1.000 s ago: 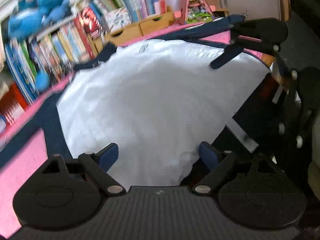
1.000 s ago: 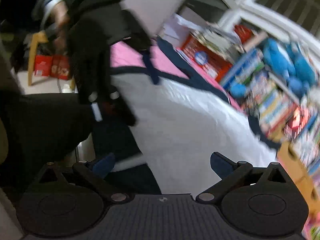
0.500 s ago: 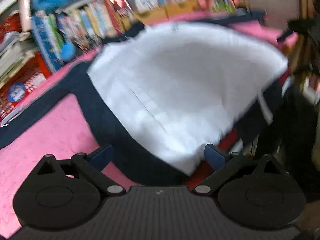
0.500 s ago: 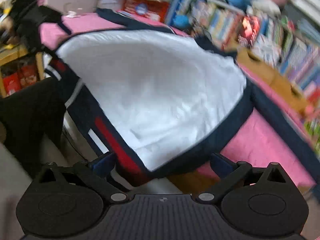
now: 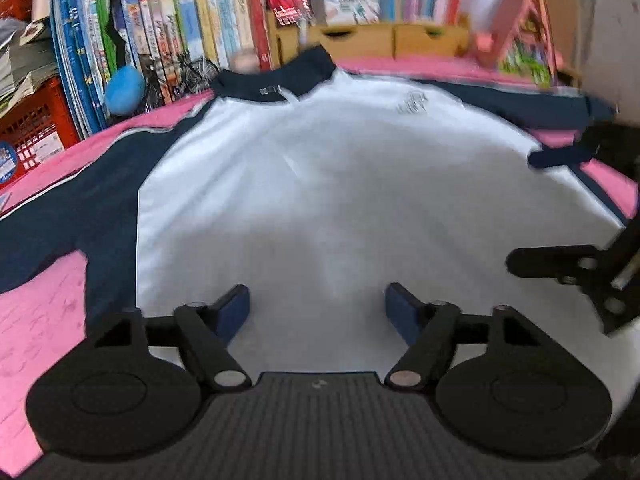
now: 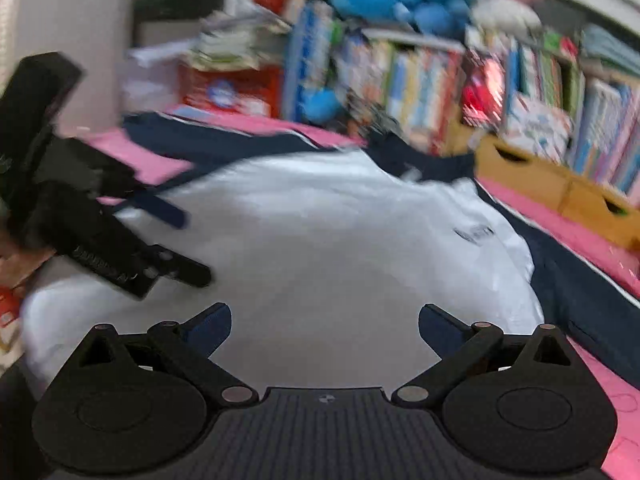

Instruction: Fold clothes

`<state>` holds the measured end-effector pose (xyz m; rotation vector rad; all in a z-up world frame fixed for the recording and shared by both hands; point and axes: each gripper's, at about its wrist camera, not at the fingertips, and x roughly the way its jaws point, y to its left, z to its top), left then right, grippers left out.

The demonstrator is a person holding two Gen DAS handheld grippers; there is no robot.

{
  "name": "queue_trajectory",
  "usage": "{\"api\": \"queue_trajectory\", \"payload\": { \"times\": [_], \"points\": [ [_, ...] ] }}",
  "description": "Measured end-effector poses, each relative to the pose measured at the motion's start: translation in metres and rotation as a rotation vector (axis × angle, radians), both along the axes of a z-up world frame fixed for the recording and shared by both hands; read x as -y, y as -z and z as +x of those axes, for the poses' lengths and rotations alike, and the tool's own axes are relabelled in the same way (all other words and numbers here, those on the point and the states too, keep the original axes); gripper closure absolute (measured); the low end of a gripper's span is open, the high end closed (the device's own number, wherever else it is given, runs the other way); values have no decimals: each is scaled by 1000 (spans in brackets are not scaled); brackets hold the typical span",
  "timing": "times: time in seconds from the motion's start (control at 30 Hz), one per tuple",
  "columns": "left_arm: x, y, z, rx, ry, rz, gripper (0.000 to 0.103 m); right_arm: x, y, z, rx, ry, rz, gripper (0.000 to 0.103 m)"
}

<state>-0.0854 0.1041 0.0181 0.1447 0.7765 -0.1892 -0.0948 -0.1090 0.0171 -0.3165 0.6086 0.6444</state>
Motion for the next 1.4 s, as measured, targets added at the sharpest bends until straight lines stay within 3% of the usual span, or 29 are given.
{"api": "queue_trajectory", "payload": {
  "times": [0.1,0.17,0.3,0.37,0.53,0.8,0.97,1.07,1.2,1.27,1.4],
  "points": [
    [-20,2,17,3,-52,-2,19,22,15,45,-71,109,-32,2],
    [-38,0,27,11,-142,18,15,58,23,77,-135,196,21,1],
    [-74,-6,36,3,-327,34,15,122,18,112,-101,539,-39,0],
    [-76,-9,36,1,-348,39,20,141,12,116,-133,620,-17,1],
    [-63,-21,40,8,-321,31,22,121,-9,96,-89,459,113,0],
    [-20,-31,70,43,-237,61,22,-10,-18,93,-17,135,18,0],
    [-5,-17,108,-1,-248,67,22,-71,-4,112,-36,41,-8,0],
    [-11,-6,128,-14,-279,26,17,-87,12,133,-80,55,-9,0],
    [-29,0,148,-7,-307,-10,3,-63,17,165,-105,126,40,0],
    [-41,2,157,-1,-319,-19,1,-49,20,182,-116,165,61,0],
    [-73,2,170,15,-421,3,0,15,29,219,-87,408,45,1]
  ]
}}
